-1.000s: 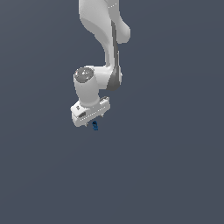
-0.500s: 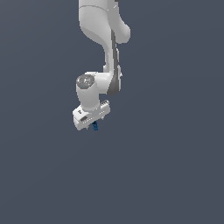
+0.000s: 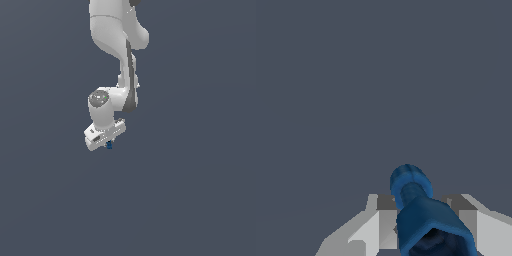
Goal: Pick up the object and move it to a goal position.
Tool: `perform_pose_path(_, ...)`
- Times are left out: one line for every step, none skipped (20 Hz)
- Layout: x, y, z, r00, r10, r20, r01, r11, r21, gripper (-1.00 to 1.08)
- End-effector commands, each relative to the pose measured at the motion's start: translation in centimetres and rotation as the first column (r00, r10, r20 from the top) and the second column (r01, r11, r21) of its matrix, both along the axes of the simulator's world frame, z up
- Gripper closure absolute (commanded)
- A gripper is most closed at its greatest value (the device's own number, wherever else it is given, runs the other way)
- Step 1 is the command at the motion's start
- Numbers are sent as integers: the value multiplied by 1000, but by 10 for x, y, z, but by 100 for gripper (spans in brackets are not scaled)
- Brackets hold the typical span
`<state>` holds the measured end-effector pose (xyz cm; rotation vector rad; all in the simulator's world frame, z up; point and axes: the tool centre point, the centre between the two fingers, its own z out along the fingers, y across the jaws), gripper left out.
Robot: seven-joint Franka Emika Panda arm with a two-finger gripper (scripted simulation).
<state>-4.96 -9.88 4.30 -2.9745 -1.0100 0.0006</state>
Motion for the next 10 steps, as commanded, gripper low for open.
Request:
perform_pose_path(0,0,0,1000,0,0,0,1000,0,108)
perform_pose_path(0,0,0,1000,0,0,0,1000,0,108)
perform_pose_path(0,0,0,1000,0,0,0,1000,0,108)
perform_pose_path(0,0,0,1000,0,0,0,1000,0,108)
perform_pose_path(0,0,0,1000,0,0,0,1000,0,108)
perform_pose_path(0,0,0,1000,0,0,0,1000,0,108)
perform_pose_path(0,0,0,1000,0,0,0,1000,0,108)
perform_pose_path(0,0,0,1000,1,1,-1,1000,0,108)
perform_pose_path(0,0,0,1000,1,1,-1,1000,0,108)
perform_pose_path(0,1,1,1000,1,1,-1,1000,0,108)
